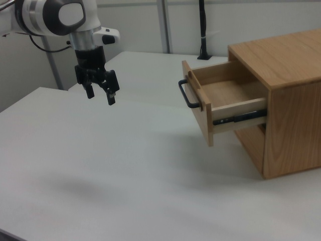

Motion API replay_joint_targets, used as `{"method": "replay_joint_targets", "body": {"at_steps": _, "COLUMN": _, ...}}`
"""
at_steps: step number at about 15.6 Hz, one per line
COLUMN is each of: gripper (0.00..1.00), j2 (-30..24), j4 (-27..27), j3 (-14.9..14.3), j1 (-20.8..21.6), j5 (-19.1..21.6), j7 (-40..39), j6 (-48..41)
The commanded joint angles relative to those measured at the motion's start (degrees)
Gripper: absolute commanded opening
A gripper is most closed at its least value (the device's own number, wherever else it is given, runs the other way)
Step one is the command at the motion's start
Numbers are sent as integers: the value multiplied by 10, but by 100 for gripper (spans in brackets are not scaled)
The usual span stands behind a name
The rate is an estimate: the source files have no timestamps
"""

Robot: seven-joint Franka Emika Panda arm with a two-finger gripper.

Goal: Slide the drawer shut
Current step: 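Move the gripper toward the open wooden drawer's black handle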

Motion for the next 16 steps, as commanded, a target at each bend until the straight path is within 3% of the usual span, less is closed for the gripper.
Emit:
{"method": "replay_joint_targets", "body": {"at_steps": 1, "gripper": 100, "j2": 8, "j4": 19, "j3": -3, "j1": -1, "j5": 13, "j7": 7, "j6": -23}}
{"method": "replay_joint_targets", "body": {"at_steps": 15, "gripper": 100, "j2": 14, "j4": 15, "j3": 0, "j1": 5, "j5": 9, "j7": 31, "j6": -24}}
{"method": "replay_joint_targets", "body": {"at_steps": 16, "gripper": 94, "j2": 14, "j4": 16, "j3": 0, "j1": 4, "j5": 8, "j7": 48, "j6": -24}}
